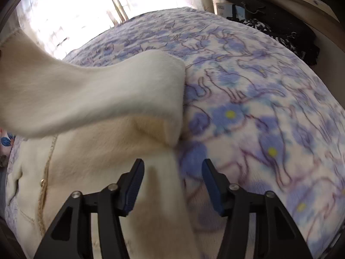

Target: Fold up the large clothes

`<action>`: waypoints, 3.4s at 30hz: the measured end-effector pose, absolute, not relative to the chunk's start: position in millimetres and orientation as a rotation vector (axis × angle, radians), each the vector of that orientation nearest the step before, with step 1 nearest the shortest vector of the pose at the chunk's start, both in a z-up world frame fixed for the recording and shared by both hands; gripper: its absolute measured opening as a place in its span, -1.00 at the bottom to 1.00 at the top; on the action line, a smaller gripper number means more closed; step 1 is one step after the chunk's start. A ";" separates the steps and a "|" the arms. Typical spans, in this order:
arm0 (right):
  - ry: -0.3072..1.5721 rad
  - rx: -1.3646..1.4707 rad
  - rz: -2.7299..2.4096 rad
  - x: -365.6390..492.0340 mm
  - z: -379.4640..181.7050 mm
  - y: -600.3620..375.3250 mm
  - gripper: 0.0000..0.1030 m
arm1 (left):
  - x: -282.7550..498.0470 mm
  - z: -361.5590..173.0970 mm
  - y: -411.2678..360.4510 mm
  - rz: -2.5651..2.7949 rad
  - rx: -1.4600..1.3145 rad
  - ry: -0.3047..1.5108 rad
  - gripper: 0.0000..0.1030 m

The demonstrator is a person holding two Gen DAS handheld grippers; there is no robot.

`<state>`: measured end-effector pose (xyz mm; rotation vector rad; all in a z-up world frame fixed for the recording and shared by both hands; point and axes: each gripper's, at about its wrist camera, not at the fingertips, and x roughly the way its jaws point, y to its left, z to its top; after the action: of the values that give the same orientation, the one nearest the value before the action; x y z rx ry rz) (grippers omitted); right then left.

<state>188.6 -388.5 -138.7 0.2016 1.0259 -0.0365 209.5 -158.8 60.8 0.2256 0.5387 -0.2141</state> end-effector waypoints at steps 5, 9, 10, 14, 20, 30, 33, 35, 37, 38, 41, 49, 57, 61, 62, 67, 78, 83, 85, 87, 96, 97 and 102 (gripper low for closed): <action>1.053 0.159 -0.060 218.0 -147.4 -382.2 -0.83 | 217.9 61.1 -152.0 -0.188 0.252 0.535 -0.75; 1.032 0.063 -0.077 213.4 -142.6 -367.8 -0.84 | 233.5 42.5 -124.8 -0.132 0.252 0.580 -0.75; 1.036 0.047 -0.077 212.4 -142.9 -367.3 -0.84 | 239.1 33.1 -114.9 -0.109 0.252 0.599 -0.75; 1.061 0.019 -0.064 204.6 -144.6 -367.6 -0.83 | 262.1 -19.2 -74.9 -0.029 0.227 0.727 -0.75; 1.078 0.020 0.030 181.2 -134.2 -361.1 -0.77 | 280.6 -104.9 -21.4 -0.013 0.118 0.965 -0.72; 0.989 0.225 0.178 192.3 -97.5 -372.3 0.00 | 290.4 -125.3 26.4 -0.041 -0.128 1.043 0.02; 1.001 0.293 0.128 229.9 -101.4 -385.7 0.00 | 303.3 -133.7 23.6 -0.066 -0.147 1.089 0.02; 1.016 0.343 0.111 256.3 -108.6 -397.7 0.00 | 312.5 -140.1 18.3 -0.079 -0.142 1.115 0.02; 1.033 0.384 0.101 286.2 -118.8 -409.2 0.00 | 320.2 -147.9 12.8 -0.085 -0.123 1.138 0.02; 1.033 0.398 0.092 296.4 -122.9 -414.7 0.00 | 322.9 -150.8 11.0 -0.089 -0.114 1.143 0.02; 1.044 0.448 0.070 326.9 -138.8 -429.3 0.00 | 330.0 -153.8 3.0 -0.104 -0.082 1.141 0.00; 1.084 0.532 0.107 353.4 -164.0 -432.6 0.00 | 329.6 -138.8 7.8 -0.029 -0.042 1.028 -0.83; 1.074 0.507 0.182 354.7 -153.7 -423.5 0.00 | 311.2 -99.2 34.0 0.040 -0.151 0.850 -0.85; 1.087 0.500 0.175 358.8 -160.0 -419.3 0.00 | 316.2 -116.5 41.7 0.069 -0.122 0.915 -0.85; 1.090 0.499 0.174 360.1 -161.7 -418.0 0.00 | 317.9 -123.3 42.2 0.077 -0.111 0.934 -0.85; 1.102 0.482 0.167 367.5 -163.7 -412.6 0.00 | 317.2 -128.9 46.7 0.094 -0.152 0.918 -0.85; 1.042 0.267 0.118 379.3 -156.0 -387.3 -0.68 | 320.3 -137.9 43.0 0.147 -0.127 0.893 -0.85; 1.090 0.294 0.087 371.8 -150.9 -392.3 -0.40 | 321.0 -161.0 39.5 0.166 -0.085 0.974 -0.58; 1.095 0.293 0.110 359.8 -140.4 -393.9 -0.39 | 317.7 -157.4 39.8 0.147 -0.082 1.006 -0.17; 1.087 0.274 0.132 339.4 -131.0 -395.2 -0.32 | 310.8 -155.9 42.8 0.120 -0.098 1.037 0.37; 1.057 0.128 0.167 257.3 -141.1 -373.8 -0.11 | 277.9 -163.0 54.2 0.055 -0.161 1.028 0.13; 1.052 0.114 0.155 256.6 -144.3 -372.3 -0.12 | 278.3 -162.7 51.8 0.034 -0.175 1.030 -0.06; 1.035 0.059 0.089 251.7 -148.5 -373.3 -0.45 | 273.5 -153.5 38.6 0.029 -0.143 1.008 -0.59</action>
<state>251.7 -373.3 -148.5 0.0585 1.0347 0.0889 273.5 38.6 -153.5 -0.1425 1.0079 0.0294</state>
